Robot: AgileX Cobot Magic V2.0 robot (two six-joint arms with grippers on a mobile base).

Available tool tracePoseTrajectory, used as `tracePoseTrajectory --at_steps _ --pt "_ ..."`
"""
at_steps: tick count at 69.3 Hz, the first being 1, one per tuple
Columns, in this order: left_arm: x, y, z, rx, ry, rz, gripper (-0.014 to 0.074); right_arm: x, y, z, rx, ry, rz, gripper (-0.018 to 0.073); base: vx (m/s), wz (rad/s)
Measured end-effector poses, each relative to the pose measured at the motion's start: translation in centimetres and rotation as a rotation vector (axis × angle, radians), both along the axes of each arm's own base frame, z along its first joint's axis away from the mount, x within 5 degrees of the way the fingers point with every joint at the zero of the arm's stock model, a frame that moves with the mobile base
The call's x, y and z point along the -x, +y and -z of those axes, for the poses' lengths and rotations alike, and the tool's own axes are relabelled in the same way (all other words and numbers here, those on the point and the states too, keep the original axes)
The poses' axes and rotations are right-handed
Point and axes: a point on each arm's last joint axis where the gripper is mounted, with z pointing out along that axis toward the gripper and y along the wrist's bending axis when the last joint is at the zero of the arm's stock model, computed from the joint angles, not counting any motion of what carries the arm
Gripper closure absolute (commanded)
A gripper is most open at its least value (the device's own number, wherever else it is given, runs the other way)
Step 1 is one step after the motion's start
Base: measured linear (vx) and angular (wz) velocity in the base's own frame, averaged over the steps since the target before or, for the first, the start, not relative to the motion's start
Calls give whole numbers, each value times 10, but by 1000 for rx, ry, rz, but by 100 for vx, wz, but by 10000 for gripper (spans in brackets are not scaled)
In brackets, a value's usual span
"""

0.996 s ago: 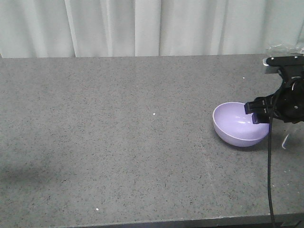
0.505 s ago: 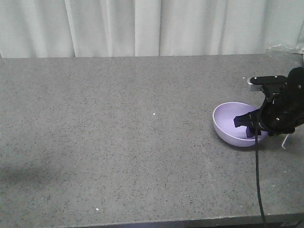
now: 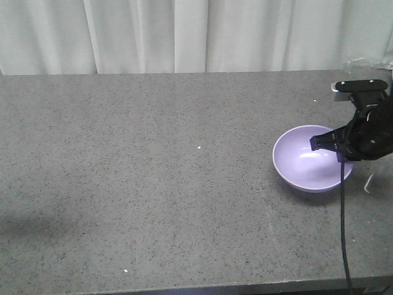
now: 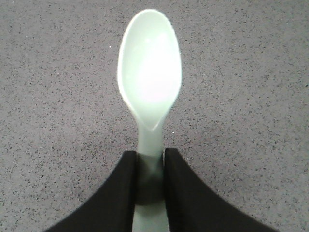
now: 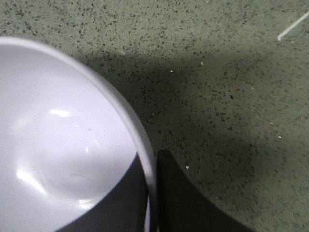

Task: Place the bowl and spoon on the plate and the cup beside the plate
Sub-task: 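Lift the lilac bowl with the right gripper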

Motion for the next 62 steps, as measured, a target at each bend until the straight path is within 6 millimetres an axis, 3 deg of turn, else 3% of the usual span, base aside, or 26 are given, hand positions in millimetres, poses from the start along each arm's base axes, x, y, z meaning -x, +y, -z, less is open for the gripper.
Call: tracePoseTrajectory --at_steps 14,28,37,48,62 --pt "0 0 0 0 0 0 604 47 -2 -58 -2 -73 14 568 0 0" --pt "0 0 0 0 0 0 603 114 -1 -116 -47 -200 23 568 0 0" --pt "0 0 0 0 0 0 603 155 -1 -141 -71 -297 20 566 0 0" --pt "0 0 0 0 0 0 603 186 -2 -156 -76 -371 19 566 0 0" --pt "0 0 0 0 0 0 603 187 -3 -151 -60 -306 26 566 0 0"
